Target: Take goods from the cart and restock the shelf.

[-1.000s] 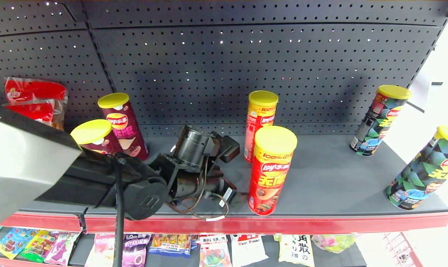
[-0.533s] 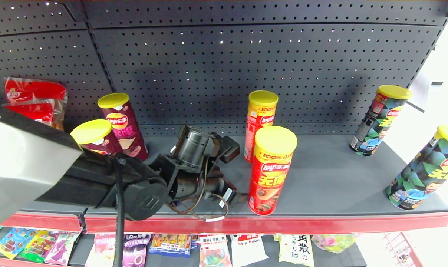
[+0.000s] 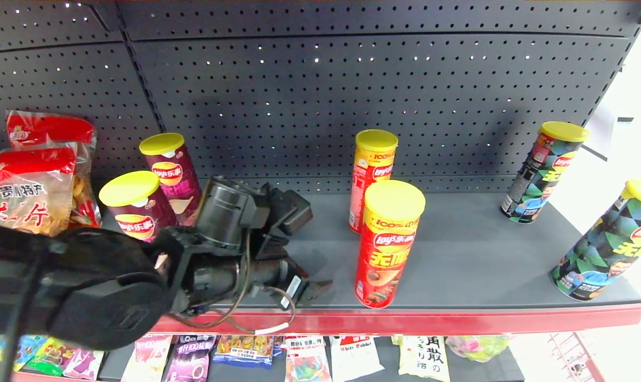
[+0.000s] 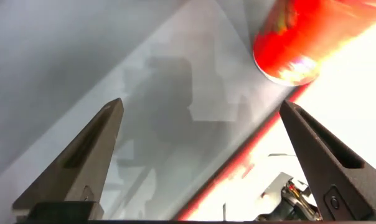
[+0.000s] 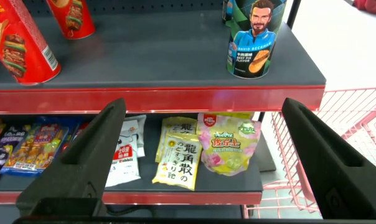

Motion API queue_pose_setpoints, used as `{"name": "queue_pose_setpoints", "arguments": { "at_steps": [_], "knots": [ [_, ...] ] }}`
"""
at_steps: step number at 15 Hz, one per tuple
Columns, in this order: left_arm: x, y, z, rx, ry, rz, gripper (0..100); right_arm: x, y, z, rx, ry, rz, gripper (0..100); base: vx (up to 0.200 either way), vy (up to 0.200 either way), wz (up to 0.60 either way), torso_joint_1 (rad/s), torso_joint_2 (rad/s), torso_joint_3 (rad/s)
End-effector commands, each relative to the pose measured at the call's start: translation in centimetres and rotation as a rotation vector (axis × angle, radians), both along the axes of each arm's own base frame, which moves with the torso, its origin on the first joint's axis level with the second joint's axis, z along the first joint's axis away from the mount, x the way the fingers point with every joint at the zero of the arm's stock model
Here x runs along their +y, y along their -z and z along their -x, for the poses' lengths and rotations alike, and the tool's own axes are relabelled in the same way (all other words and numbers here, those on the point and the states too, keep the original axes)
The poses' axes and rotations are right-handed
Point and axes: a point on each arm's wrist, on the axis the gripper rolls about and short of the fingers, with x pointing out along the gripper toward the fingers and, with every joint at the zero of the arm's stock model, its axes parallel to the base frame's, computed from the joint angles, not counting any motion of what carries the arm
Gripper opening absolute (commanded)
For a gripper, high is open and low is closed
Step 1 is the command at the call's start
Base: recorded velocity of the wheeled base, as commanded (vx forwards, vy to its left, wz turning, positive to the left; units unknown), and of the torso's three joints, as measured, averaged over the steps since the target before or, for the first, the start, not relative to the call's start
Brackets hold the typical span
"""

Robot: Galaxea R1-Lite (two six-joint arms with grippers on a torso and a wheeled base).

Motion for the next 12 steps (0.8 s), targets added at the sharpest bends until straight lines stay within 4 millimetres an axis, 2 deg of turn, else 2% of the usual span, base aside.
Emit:
{"name": "queue_pose_setpoints", "arguments": {
  "at_steps": [1, 4, 5, 7, 8, 9, 12],
  "knots": [
    [4.9, -3.1, 5.9, -0.079, 0.009, 0.070, 100, 0.0, 0.0, 0.0, 0.000, -0.001, 0.000, 100, 0.000, 0.000, 0.00, 0.000, 0.00, 0.000],
    [9.9, -3.8, 11.9, -0.151, 0.012, 0.130, 100, 0.0, 0.0, 0.0, 0.000, -0.001, 0.000, 100, 0.000, 0.000, 0.00, 0.000, 0.00, 0.000],
    [11.2, -3.9, 13.4, -0.166, 0.013, 0.141, 100, 0.0, 0.0, 0.0, 0.000, -0.001, 0.000, 100, 0.000, 0.000, 0.00, 0.000, 0.00, 0.000],
    [15.0, -4.3, 17.8, -0.200, 0.001, 0.161, 100, 0.0, 0.0, 0.0, 0.000, -0.001, 0.000, 100, 0.000, 0.000, 0.00, 0.000, 0.00, 0.000],
    [16.0, -4.3, 19.0, -0.210, -0.004, 0.166, 100, 0.0, 0.0, 0.0, 0.000, -0.001, 0.000, 100, 0.000, 0.000, 0.00, 0.000, 0.00, 0.000],
    [17.9, -3.9, 21.1, -0.239, -0.044, 0.173, 100, 0.0, 0.0, 0.0, 0.000, -0.001, 0.001, 100, 0.000, 0.000, 0.00, 0.000, 0.00, 0.000],
    [21.4, -1.6, 25.0, -0.294, -0.301, 0.114, 100, 0.0, 0.0, 0.0, 0.000, -0.001, 0.001, 100, 0.000, 0.000, 0.00, 0.000, 0.00, 0.000]
  ]
}}
